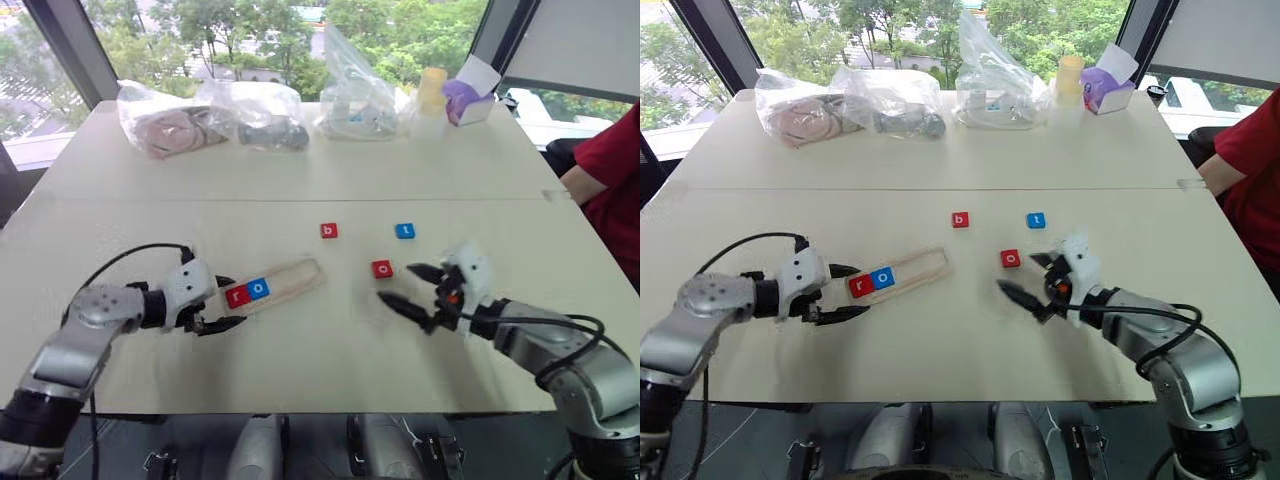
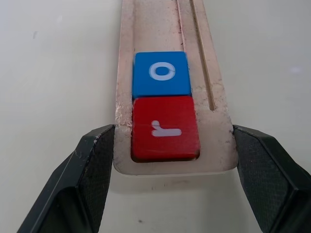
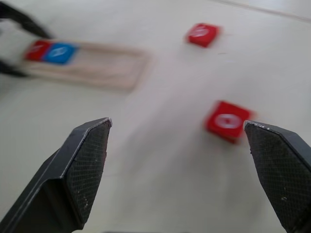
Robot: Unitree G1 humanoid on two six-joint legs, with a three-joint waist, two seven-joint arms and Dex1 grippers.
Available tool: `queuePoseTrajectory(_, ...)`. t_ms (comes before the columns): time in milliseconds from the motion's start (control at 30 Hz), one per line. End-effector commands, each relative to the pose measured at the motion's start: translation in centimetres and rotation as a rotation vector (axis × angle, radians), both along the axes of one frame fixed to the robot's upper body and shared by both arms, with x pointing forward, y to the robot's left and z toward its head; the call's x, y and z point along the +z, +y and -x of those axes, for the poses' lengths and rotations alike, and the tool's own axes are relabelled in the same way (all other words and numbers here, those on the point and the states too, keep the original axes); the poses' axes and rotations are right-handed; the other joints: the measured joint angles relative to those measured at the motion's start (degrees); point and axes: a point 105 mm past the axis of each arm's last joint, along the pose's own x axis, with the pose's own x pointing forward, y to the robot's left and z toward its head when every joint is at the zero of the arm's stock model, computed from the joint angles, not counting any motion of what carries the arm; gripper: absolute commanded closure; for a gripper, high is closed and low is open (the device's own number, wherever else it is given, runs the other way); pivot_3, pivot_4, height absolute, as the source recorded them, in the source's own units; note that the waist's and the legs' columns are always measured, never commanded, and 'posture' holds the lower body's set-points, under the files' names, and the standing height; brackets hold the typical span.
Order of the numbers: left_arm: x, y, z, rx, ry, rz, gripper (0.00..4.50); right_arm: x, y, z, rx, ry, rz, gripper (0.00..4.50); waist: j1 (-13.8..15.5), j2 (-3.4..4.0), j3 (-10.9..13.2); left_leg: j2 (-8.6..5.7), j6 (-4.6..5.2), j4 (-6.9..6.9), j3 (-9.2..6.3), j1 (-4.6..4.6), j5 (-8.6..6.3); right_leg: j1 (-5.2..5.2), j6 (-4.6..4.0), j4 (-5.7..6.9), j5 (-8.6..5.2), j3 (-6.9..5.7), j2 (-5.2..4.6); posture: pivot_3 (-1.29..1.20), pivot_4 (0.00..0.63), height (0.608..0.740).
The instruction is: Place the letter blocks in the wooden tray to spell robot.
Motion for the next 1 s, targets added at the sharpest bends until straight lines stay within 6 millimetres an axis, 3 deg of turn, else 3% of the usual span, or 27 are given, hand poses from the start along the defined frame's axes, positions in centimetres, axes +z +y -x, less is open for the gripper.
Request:
queuePoseTrajectory(33,0.0,-1.7,-0.8,-0.162,0.005,-0.025,1.38,0.5,-0.9,-0.1,-0.036,-0.038,0.008,0.0,-0.08,0.03,-0.02,0.0,0.0,0.0,0.01,0.0,0.0,0.01,0.0,-0.01,0.0,0.01,0.01,0.0,0.15,0.74)
queuePoseTrajectory(233,-1.3,-4.0,-3.1,-0.237,0.017,-0.004,1.38,0.3,-0.8,0.3,-0.069,-0.051,-0.003,0.0,-0.63,-0.01,0.01,-0.09,0.04,0.03,0.13,-0.03,-0.01,-0.05,0.27,0.08,0.11,0.04,0.18,0.0,0.15,0.74)
queuePoseTrajectory(433,-1.9,-4.1,-3.3,-0.265,0.044,0.0,1.38,0.3,-0.5,0.8,-0.086,-0.055,-0.01,0.0,-0.55,-0.02,0.01,-0.03,0.04,0.01,0.03,-0.02,-0.01,-0.09,0.29,0.28,0.09,0.01,0.33,0.0,0.15,0.74)
queuePoseTrajectory(500,-2.2,-3.8,-3.4,-0.26,0.06,-0.004,0.36,0.3,-0.4,0.6,-0.092,-0.06,-0.007,0.0,-0.56,-0.02,0.01,-0.03,0.04,0.03,0.03,-0.02,-0.01,-0.08,0.29,0.28,0.09,0.01,0.32,0.0,0.15,0.74)
queuePoseTrajectory(533,-2.3,-3.8,-3.4,-0.26,0.066,-0.006,0.05,0.3,-0.4,0.5,-0.092,-0.062,-0.007,0.0,-0.55,-0.02,0.01,-0.03,0.04,0.04,0.03,-0.02,-0.01,-0.08,0.29,0.27,0.09,0.02,0.31,0.0,0.15,0.74)
queuePoseTrajectory(700,-2.3,-3.6,-3.4,-0.218,0.026,0.003,0.05,0.8,1.2,-0.4,-0.05,-0.082,-0.004,0.0,-0.56,-0.01,0.0,0.0,0.04,0.05,-0.02,0.0,-0.01,-0.07,0.29,0.27,0.09,0.03,0.28,0.0,0.15,0.74)
queuePoseTrajectory(833,-1.7,-1.9,-2.6,-0.161,0.011,0.0,0.05,1.5,4.2,-3.2,-0.027,-0.091,0.013,0.0,-1.36,-0.01,0.0,0.04,0.04,0.04,-0.02,0.07,-0.01,-0.08,0.26,0.3,0.11,0.08,0.29,0.0,0.15,0.74)
queuePoseTrajectory(1000,0.4,0.5,-1.1,-0.067,0.032,-0.016,0.05,0.8,8.4,-9.9,-0.191,0.002,-0.013,0.0,-2.43,-0.09,0.02,0.12,0.04,0.02,-0.07,0.05,0.0,-0.23,0.2,0.48,0.14,0.07,0.31,0.0,0.15,0.74)
